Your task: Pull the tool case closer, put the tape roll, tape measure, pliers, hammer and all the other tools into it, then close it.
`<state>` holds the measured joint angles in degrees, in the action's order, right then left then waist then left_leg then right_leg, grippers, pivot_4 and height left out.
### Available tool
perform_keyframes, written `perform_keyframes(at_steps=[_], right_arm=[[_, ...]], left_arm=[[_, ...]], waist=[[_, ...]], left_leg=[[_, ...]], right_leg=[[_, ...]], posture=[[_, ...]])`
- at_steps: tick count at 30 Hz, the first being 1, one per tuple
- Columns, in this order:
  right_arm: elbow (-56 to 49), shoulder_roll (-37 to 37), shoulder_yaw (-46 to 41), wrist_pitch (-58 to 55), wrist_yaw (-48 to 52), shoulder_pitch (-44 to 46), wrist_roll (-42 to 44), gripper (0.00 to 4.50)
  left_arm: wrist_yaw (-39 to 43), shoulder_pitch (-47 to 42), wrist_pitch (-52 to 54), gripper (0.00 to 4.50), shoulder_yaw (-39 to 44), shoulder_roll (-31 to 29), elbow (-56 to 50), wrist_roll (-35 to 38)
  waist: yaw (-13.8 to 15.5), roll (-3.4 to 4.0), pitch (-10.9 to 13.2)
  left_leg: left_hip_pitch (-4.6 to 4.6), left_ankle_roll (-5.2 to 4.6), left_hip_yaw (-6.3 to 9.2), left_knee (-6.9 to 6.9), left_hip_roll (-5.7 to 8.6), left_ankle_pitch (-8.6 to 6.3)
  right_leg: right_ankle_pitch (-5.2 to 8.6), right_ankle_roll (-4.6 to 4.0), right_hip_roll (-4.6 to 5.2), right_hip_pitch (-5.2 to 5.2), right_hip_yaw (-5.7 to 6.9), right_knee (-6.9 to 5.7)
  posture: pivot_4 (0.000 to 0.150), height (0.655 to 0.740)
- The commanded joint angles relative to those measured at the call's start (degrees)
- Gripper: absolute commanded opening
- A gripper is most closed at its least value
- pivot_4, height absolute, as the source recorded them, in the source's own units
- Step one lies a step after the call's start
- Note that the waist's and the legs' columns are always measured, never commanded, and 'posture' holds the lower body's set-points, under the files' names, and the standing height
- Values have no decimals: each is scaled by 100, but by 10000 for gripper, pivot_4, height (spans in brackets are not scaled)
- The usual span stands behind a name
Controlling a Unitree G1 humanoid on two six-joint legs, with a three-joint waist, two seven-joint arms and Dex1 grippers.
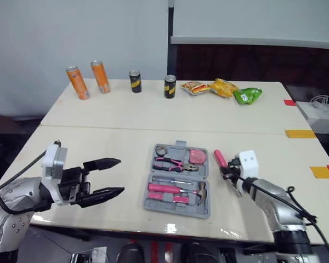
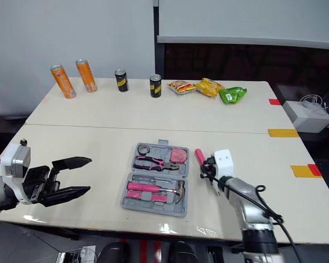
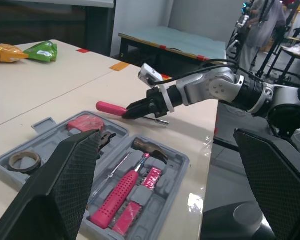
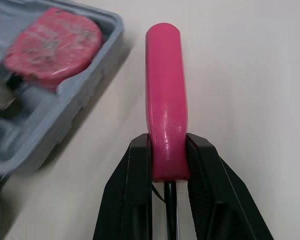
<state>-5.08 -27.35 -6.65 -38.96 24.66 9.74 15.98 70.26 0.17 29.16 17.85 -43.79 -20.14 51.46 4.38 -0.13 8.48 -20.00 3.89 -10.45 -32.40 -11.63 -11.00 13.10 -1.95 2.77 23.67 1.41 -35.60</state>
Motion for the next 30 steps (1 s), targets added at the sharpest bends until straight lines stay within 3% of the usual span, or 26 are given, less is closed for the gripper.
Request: perform_keyframes(at_steps=[1,8,14,22,26,28,30], right_arm=[[-618,-330,-314,-186,265,-128,240,3937],[-1589,-186,-754,-667,-15,-817,524,3937],[-3093,492,-782,-1166,-735,-2147,572,3936],[-2712,676,-578,-687,-977,-2486,207,3936],[-2450,653,-530,-517,-897,-2509,171,3936],[-2241,650,-452,-369,-883,-2541,89,14030],[-2134,612,-373,-241,-829,-2585,28,19806]], left_arm=[[71,-2,11,45000,89,-25,-158,164],[189,34,-55,45000,93,-34,-70,96],[386,117,-165,45000,58,-65,-16,-28],[926,197,-333,45000,-233,-201,1,-265],[992,111,-365,45000,-297,-179,72,-321],[994,91,-371,45000,-327,-152,75,-338],[993,89,-373,45000,-350,-132,64,-346]], waist=[[-12,0,0],[7,1,1],[14,2,1],[-33,0,1],[-29,2,2],[-30,1,1],[-39,-1,0]], left_leg=[[1,-1,0,0,0,1],[2,-6,0,0,-3,5],[-1,-4,6,13,-2,4],[14,-6,17,13,2,5],[12,-5,19,15,2,4],[9,-5,19,18,3,4],[10,-5,21,19,3,4]], right_leg=[[0,0,-1,0,-1,0],[-1,-3,-2,0,0,1],[3,2,-1,2,4,15],[17,36,2,-4,-10,23],[1,8,2,-4,-9,23],[1,8,2,-3,-9,24],[1,8,2,-5,-6,24]], posture=[[1500,7400],[1500,7400],[1500,7400],[1500,7400],[1500,7400],[1500,7400],[1500,7400]])
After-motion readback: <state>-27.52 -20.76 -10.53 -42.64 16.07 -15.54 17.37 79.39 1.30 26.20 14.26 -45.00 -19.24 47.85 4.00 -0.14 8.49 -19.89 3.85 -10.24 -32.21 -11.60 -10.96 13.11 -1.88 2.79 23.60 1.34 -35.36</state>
